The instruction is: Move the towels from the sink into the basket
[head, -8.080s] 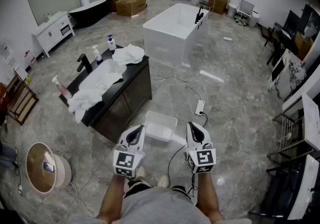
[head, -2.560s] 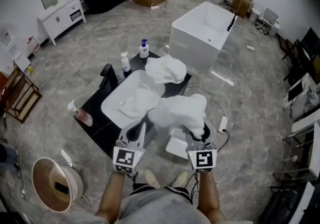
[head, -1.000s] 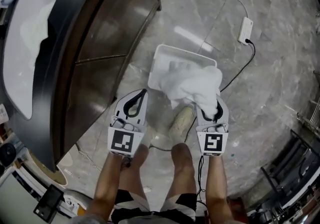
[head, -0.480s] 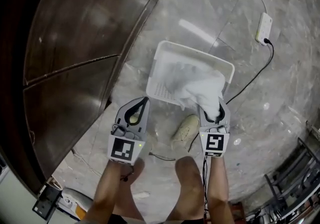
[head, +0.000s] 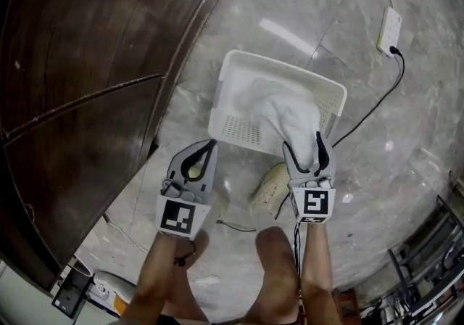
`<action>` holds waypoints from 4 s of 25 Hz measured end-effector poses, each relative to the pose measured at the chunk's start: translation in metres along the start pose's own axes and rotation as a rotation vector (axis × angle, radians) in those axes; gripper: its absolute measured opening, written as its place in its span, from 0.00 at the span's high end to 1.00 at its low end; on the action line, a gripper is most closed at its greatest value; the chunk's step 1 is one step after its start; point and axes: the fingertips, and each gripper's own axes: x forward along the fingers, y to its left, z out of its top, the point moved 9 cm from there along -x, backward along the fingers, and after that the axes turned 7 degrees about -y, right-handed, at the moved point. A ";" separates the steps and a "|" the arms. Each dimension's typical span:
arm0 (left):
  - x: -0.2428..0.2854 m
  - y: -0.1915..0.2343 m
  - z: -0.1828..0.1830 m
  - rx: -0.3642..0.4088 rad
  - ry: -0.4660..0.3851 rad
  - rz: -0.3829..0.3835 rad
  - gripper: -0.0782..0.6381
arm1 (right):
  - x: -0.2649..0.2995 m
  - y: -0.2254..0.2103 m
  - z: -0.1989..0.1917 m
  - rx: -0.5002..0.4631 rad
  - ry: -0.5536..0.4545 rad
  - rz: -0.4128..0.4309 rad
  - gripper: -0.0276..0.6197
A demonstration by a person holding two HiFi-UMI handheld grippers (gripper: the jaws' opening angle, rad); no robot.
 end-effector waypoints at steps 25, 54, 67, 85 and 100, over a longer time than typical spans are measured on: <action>-0.153 -0.035 0.214 0.093 -0.185 -0.007 0.88 | -0.161 0.017 0.240 -0.001 -0.172 -0.084 0.38; -0.424 -0.136 0.489 0.335 -0.477 0.039 0.88 | -0.401 0.125 0.589 -0.119 -0.505 -0.022 0.77; -0.466 -0.131 0.470 0.273 -0.495 0.106 0.88 | -0.410 0.180 0.590 -0.157 -0.506 0.077 0.96; -0.540 -0.030 0.447 0.236 -0.528 0.214 0.88 | -0.353 0.303 0.627 -0.203 -0.517 0.177 0.96; -0.563 0.118 0.450 0.120 -0.552 0.452 0.88 | -0.202 0.407 0.694 -0.325 -0.464 0.413 0.96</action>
